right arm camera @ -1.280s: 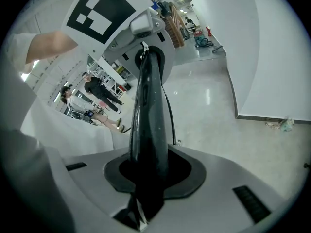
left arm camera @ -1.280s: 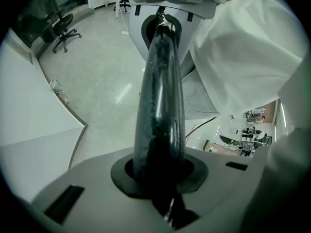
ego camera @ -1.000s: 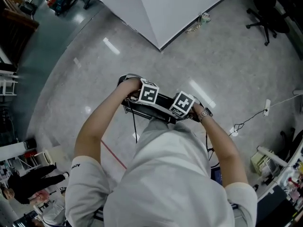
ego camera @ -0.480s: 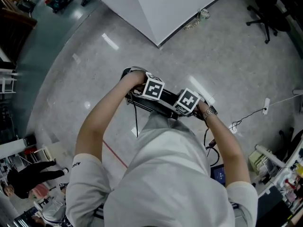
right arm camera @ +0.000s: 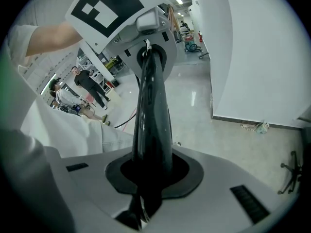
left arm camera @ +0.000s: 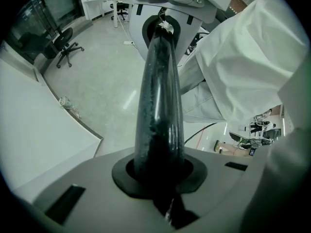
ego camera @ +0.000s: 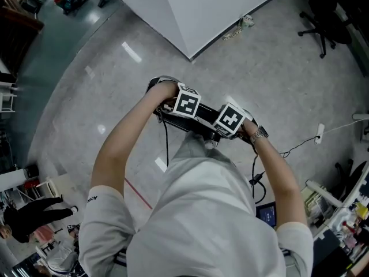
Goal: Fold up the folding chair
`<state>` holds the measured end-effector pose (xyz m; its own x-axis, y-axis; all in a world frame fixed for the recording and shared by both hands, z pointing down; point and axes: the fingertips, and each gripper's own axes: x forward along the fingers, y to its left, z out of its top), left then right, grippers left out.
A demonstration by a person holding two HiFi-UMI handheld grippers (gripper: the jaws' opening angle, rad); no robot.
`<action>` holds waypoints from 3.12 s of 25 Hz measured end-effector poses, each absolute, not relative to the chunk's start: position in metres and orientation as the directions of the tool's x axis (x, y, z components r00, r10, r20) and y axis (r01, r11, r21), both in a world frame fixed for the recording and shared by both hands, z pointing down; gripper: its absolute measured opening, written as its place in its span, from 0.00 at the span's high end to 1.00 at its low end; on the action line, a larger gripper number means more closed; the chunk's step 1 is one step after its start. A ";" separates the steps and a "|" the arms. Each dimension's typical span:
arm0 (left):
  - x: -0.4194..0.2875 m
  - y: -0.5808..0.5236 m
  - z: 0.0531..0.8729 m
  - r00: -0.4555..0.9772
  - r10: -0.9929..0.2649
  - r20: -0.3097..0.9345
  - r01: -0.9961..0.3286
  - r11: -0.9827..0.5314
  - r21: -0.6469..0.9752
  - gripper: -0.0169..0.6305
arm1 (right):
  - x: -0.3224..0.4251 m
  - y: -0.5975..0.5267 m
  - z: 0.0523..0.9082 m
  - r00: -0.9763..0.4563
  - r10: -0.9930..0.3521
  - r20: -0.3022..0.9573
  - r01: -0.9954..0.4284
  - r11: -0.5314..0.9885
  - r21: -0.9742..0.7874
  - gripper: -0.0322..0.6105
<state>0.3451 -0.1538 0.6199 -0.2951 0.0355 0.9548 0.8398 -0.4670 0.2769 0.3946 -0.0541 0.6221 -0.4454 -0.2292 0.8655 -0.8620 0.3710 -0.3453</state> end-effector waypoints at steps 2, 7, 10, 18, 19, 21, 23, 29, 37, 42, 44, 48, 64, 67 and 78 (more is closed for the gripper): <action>0.350 -0.157 0.619 -0.278 0.041 0.960 0.842 -0.470 0.264 0.89 | 0.400 -0.058 0.620 -0.430 -0.224 0.874 -0.866 0.375 -0.330 0.85; 0.366 -0.172 0.618 -0.241 0.074 0.968 0.833 -0.495 0.245 0.89 | 0.419 -0.075 0.612 -0.393 -0.195 0.898 -0.869 0.397 -0.294 0.85; 0.371 -0.177 0.621 -0.221 0.100 0.970 0.823 -0.514 0.241 0.89 | 0.428 -0.081 0.614 -0.373 -0.164 0.913 -0.865 0.418 -0.278 0.86; 0.389 -0.189 0.634 -0.225 0.137 0.965 0.807 -0.529 0.264 0.89 | 0.452 -0.100 0.619 -0.363 -0.104 0.926 -0.840 0.466 -0.277 0.86; 0.391 -0.192 0.635 -0.223 0.146 0.964 0.804 -0.532 0.266 0.89 | 0.454 -0.103 0.619 -0.366 -0.094 0.926 -0.836 0.471 -0.283 0.86; 0.396 -0.196 0.637 -0.216 0.166 0.962 0.795 -0.543 0.272 0.89 | 0.458 -0.106 0.621 -0.374 -0.062 0.925 -0.823 0.481 -0.301 0.86; 0.403 -0.201 0.635 -0.211 0.173 0.962 0.786 -0.555 0.272 0.89 | 0.469 -0.114 0.621 -0.368 -0.053 0.928 -0.807 0.514 -0.291 0.86; 0.423 -0.226 0.633 -0.182 0.179 0.967 0.755 -0.604 0.254 0.89 | 0.500 -0.149 0.614 -0.340 -0.030 0.940 -0.760 0.598 -0.256 0.86; 0.446 -0.258 0.630 -0.147 0.176 0.973 0.712 -0.664 0.228 0.89 | 0.529 -0.186 0.616 -0.341 0.013 0.940 -0.704 0.658 -0.265 0.86; 0.456 -0.273 0.630 -0.140 0.188 0.972 0.682 -0.694 0.232 0.89 | 0.545 -0.208 0.616 -0.329 0.028 0.944 -0.667 0.701 -0.253 0.86; 0.460 -0.276 0.630 -0.137 0.191 0.972 0.669 -0.706 0.232 0.89 | 0.552 -0.212 0.617 -0.323 0.039 0.946 -0.657 0.710 -0.254 0.86; 0.470 -0.282 0.629 -0.129 0.194 0.973 0.643 -0.731 0.231 0.89 | 0.562 -0.223 0.614 -0.332 0.049 0.942 -0.617 0.744 -0.256 0.85; 0.547 -0.341 0.634 -0.061 0.215 0.975 0.443 -0.869 0.219 0.89 | 0.650 -0.306 0.618 -0.302 0.139 0.943 -0.400 0.880 -0.258 0.86; 0.559 -0.347 0.632 -0.032 0.209 0.977 0.383 -0.901 0.205 0.89 | 0.666 -0.317 0.618 -0.280 0.149 0.948 -0.355 0.902 -0.247 0.86; 0.558 -0.367 0.629 0.020 0.184 0.983 0.167 -0.970 0.178 0.89 | 0.669 -0.358 0.611 -0.247 0.177 0.953 -0.142 0.966 -0.216 0.86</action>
<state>0.5583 -0.3667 0.6290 0.0203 0.1841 0.9827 0.1665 -0.9698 0.1782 0.6685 -0.3579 0.6113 -0.2471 0.1766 0.9528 -0.1415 0.9661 -0.2158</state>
